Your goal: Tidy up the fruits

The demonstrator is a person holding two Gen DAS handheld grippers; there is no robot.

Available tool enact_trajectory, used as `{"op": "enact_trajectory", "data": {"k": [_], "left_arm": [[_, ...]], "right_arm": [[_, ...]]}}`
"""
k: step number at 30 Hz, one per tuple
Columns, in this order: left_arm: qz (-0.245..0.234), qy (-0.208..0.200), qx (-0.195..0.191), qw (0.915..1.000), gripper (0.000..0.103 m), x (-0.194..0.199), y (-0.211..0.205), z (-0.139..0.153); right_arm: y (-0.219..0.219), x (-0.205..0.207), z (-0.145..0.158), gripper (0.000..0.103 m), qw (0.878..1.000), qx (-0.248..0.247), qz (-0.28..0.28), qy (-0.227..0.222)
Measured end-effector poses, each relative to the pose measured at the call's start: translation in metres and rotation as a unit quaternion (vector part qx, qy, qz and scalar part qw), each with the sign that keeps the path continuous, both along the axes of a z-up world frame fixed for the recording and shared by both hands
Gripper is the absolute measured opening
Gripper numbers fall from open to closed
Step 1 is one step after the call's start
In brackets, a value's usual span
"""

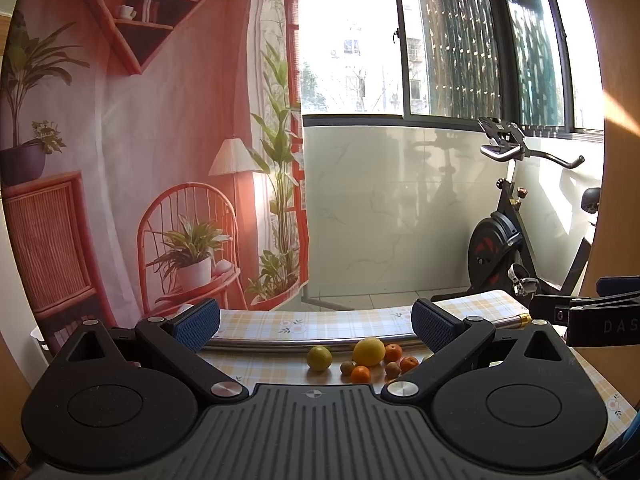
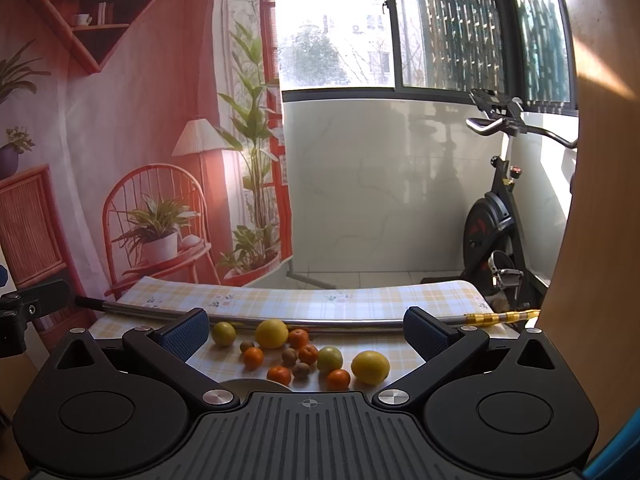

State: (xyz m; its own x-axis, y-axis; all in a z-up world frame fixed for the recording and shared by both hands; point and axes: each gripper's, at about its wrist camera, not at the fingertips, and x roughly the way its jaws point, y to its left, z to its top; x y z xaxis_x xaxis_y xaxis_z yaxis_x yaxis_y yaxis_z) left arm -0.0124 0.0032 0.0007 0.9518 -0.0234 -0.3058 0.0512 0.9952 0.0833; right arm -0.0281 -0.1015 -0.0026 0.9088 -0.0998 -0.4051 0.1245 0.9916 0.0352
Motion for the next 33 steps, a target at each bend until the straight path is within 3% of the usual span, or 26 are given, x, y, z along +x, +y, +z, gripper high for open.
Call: {"op": "enact_trajectory", "data": {"k": [25, 33], "left_arm": [[0.001, 0.0, 0.002, 1.0, 0.103, 0.0, 0.0, -0.001], [0.011, 0.027, -0.006, 0.9995, 0.103, 0.015, 0.006, -0.009]], "right_arm": [[0.0, 0.0, 0.0, 0.103, 1.0, 0.001, 0.0, 0.0], [-0.002, 0.004, -0.005, 0.103, 1.0, 0.005, 0.003, 0.002]]}}
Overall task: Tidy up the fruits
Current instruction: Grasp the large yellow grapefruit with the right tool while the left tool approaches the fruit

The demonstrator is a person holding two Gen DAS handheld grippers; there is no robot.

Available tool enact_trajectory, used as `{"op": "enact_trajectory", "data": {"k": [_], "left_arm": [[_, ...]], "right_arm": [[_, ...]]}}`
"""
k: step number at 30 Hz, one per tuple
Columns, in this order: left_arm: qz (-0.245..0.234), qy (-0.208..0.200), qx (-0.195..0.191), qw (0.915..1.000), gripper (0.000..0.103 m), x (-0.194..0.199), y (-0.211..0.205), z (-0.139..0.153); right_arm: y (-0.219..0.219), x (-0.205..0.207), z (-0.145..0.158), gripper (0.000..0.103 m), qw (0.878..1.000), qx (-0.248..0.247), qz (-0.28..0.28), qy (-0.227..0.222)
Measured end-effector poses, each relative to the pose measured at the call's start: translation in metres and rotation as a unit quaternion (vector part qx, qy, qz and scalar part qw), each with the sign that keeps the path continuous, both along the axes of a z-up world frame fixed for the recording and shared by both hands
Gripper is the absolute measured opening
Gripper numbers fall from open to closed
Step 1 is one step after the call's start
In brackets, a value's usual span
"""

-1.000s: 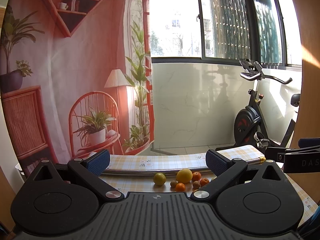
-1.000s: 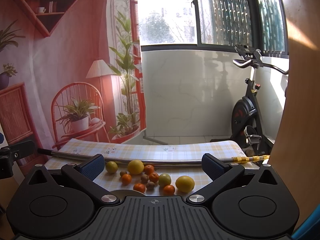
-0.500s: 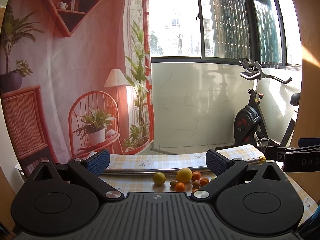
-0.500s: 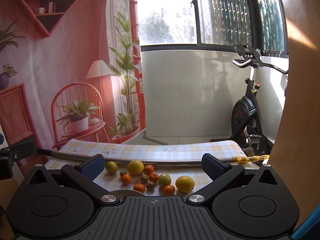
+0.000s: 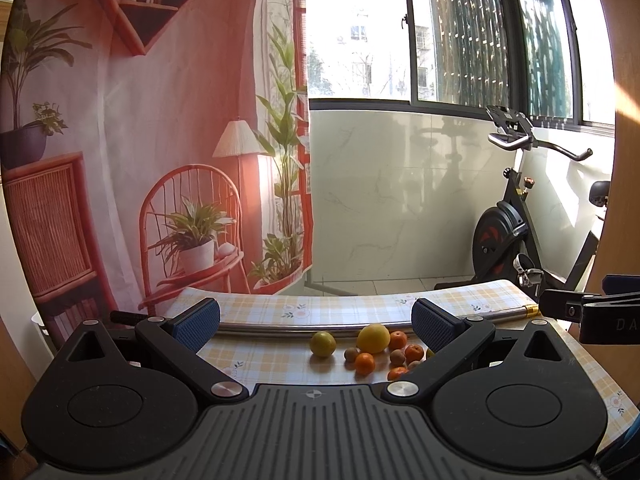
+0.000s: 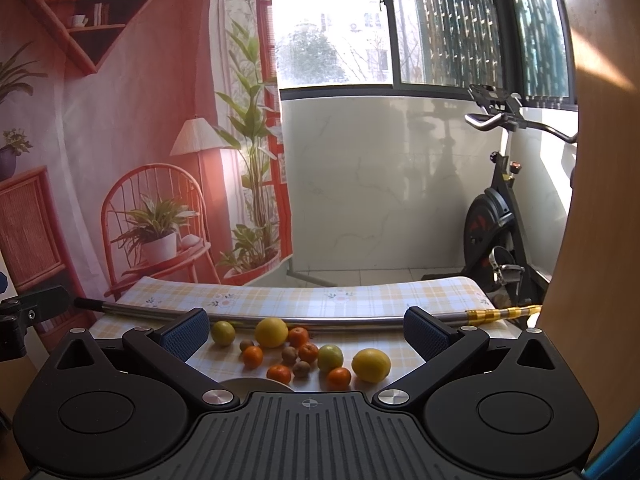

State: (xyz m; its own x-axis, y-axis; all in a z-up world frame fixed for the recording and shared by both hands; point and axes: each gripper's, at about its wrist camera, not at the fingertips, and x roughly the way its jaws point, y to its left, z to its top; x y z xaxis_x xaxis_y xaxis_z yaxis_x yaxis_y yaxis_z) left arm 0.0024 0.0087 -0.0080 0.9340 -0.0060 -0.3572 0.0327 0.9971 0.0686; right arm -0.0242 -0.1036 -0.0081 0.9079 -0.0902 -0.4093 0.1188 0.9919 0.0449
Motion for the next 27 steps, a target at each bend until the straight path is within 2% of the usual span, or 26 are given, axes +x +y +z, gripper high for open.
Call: {"op": "enact_trajectory", "data": {"k": [6, 12, 15, 20, 27], "left_arm": [[0.024, 0.02, -0.015, 0.9994, 0.103, 0.026, 0.013, -0.01], [-0.007, 0.022, -0.073, 0.997, 0.102, 0.056, 0.038, -0.031], [0.003, 0.03, -0.075, 0.9967, 0.102, 0.068, 0.041, -0.045], [0.007, 0.021, -0.068, 0.9974, 0.101, 0.081, 0.045, -0.065], [0.031, 0.05, -0.073, 0.9956, 0.098, 0.103, 0.056, -0.084]], "right_arm": [[-0.008, 0.011, -0.011, 0.103, 1.0, -0.007, 0.009, -0.012], [-0.033, 0.03, -0.037, 0.103, 0.999, -0.031, 0.011, -0.039], [-0.045, 0.042, -0.056, 0.103, 0.998, -0.043, 0.01, -0.046], [-0.066, 0.068, -0.094, 0.103, 0.999, -0.035, 0.018, -0.021], [-0.087, 0.104, -0.153, 0.103, 0.999, -0.017, 0.035, 0.028]]}}
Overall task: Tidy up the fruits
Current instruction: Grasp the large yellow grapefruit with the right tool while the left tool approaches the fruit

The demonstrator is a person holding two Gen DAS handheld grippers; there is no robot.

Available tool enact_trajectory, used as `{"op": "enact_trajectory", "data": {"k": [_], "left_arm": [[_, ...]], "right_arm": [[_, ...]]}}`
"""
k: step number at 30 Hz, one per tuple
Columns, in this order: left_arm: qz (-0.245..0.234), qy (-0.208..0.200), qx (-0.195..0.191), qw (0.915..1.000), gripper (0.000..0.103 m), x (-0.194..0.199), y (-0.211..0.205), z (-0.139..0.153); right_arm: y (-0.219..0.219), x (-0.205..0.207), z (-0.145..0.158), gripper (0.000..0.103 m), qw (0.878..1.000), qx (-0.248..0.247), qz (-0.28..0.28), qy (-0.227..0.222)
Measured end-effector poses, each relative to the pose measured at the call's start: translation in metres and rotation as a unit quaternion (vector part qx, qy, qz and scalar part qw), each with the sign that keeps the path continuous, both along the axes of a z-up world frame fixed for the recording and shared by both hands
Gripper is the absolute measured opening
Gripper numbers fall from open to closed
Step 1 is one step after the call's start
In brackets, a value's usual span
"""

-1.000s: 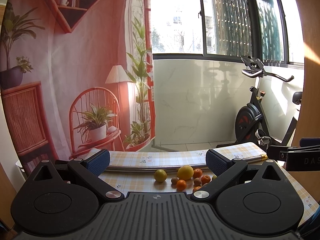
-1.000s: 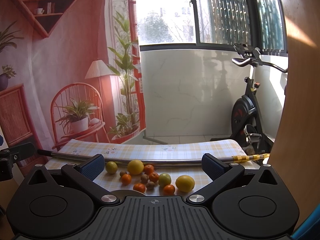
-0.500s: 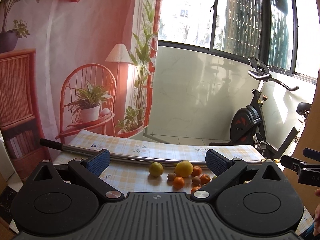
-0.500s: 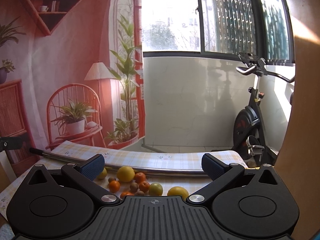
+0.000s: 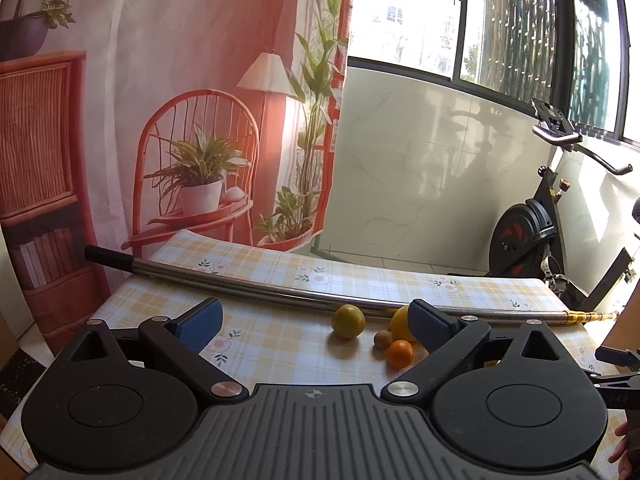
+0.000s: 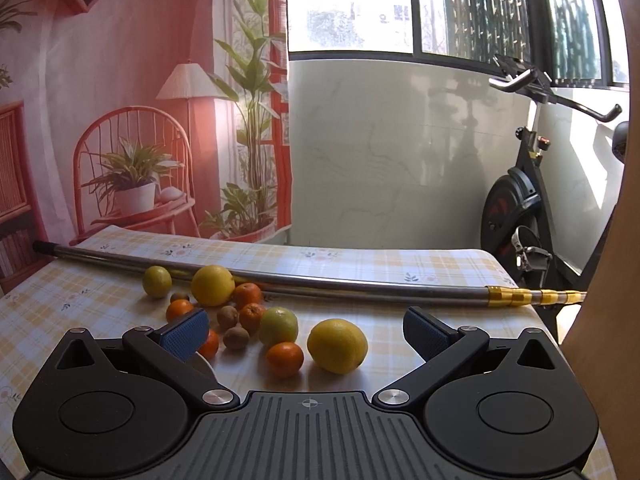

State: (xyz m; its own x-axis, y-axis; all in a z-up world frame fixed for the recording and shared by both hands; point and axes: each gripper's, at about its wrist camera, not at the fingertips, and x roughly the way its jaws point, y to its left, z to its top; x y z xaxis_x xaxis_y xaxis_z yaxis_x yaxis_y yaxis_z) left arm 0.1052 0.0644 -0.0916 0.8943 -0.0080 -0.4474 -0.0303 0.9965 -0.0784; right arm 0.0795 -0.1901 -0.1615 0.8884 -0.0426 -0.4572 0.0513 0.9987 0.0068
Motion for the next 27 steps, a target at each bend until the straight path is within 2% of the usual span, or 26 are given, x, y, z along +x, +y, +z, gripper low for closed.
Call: {"op": "enact_trajectory", "data": {"k": [3, 5, 10, 15, 20, 27], "left_arm": [[0.008, 0.005, -0.013, 0.9999, 0.095, 0.006, 0.007, -0.006], [0.012, 0.003, -0.025, 0.9996, 0.095, 0.008, 0.009, -0.007], [0.038, 0.015, -0.023, 0.9989, 0.094, 0.021, 0.009, -0.013], [0.038, 0.019, -0.022, 0.9989, 0.094, 0.033, 0.007, -0.018], [0.034, 0.027, -0.012, 0.999, 0.092, 0.042, 0.003, -0.024], [0.007, 0.037, 0.008, 0.9992, 0.09, 0.054, -0.008, -0.032]], "right_arm": [[-0.01, 0.017, -0.023, 0.103, 0.999, 0.023, 0.016, 0.029], [-0.013, 0.025, -0.037, 0.103, 0.999, 0.021, 0.014, 0.04], [-0.033, 0.044, -0.06, 0.102, 0.998, 0.046, 0.001, 0.047], [-0.038, 0.058, -0.069, 0.094, 0.999, 0.01, -0.006, 0.036], [-0.039, 0.074, -0.077, 0.078, 0.999, 0.005, -0.009, 0.036], [-0.038, 0.095, -0.088, 0.072, 0.999, 0.014, -0.006, 0.048]]}}
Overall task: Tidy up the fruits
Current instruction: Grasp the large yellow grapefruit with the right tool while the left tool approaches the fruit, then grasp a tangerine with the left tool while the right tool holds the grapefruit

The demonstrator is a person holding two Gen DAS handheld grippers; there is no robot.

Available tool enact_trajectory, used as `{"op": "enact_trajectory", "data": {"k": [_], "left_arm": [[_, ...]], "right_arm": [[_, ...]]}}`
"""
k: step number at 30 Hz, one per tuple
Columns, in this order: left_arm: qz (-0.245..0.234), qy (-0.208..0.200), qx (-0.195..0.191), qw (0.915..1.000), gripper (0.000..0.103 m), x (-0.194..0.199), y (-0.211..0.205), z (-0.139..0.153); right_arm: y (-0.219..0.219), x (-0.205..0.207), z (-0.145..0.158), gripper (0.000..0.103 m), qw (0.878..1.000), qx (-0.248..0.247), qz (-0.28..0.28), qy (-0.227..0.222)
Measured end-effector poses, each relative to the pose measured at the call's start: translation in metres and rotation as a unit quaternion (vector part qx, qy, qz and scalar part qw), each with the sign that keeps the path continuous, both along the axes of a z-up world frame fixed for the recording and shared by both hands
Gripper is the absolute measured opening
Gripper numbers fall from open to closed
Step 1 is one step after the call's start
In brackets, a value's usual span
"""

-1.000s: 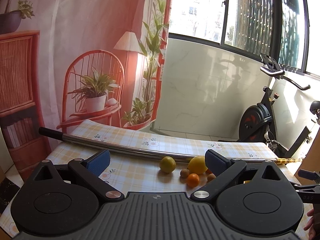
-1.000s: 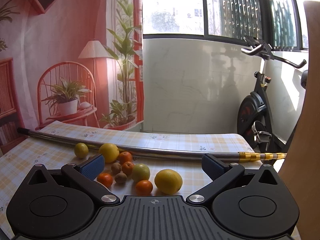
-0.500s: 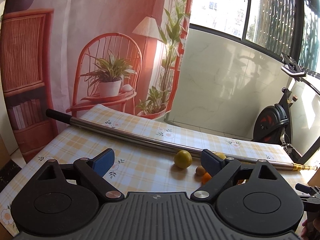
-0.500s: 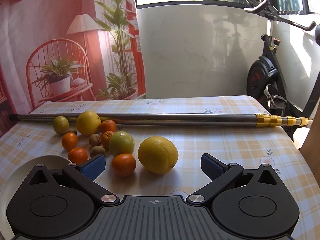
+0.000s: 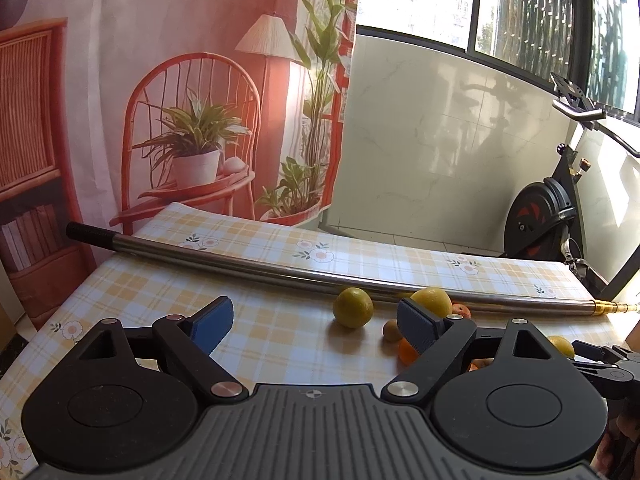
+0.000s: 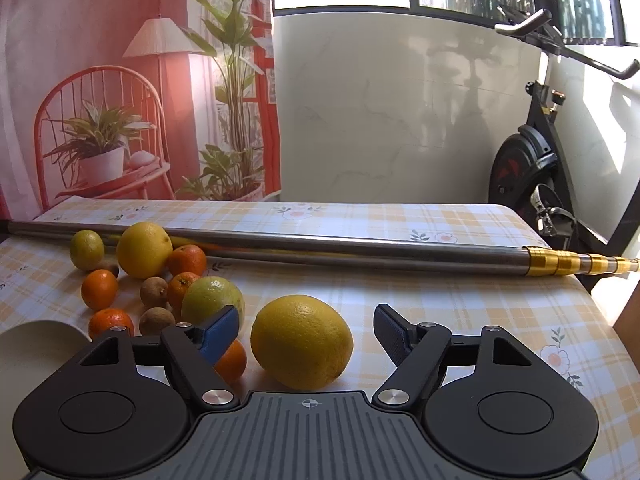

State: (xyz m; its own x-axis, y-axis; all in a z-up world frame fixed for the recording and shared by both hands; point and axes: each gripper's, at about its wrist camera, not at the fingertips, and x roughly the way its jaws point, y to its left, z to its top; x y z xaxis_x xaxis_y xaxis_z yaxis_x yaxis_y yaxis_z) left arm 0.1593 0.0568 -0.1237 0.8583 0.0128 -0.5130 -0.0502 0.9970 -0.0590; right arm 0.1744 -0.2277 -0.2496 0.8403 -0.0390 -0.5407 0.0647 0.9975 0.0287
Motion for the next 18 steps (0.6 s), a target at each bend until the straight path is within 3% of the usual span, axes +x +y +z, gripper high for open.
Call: {"op": "enact_trajectory", "data": {"k": [7, 11, 18], "left_arm": [[-0.015, 0.026, -0.014, 0.9994, 0.093, 0.016, -0.003, -0.009], [-0.019, 0.034, -0.019, 0.9991, 0.094, 0.025, -0.004, -0.017], [-0.032, 0.04, 0.082, 0.9953, 0.096, 0.033, -0.032, -0.031]], "right_arm": [[-0.008, 0.007, -0.013, 0.069, 0.999, 0.035, -0.016, 0.012], [-0.008, 0.006, -0.014, 0.062, 0.999, 0.041, -0.005, 0.013], [-0.009, 0.0, -0.014, 0.057, 0.999, 0.05, -0.003, 0.007]]}}
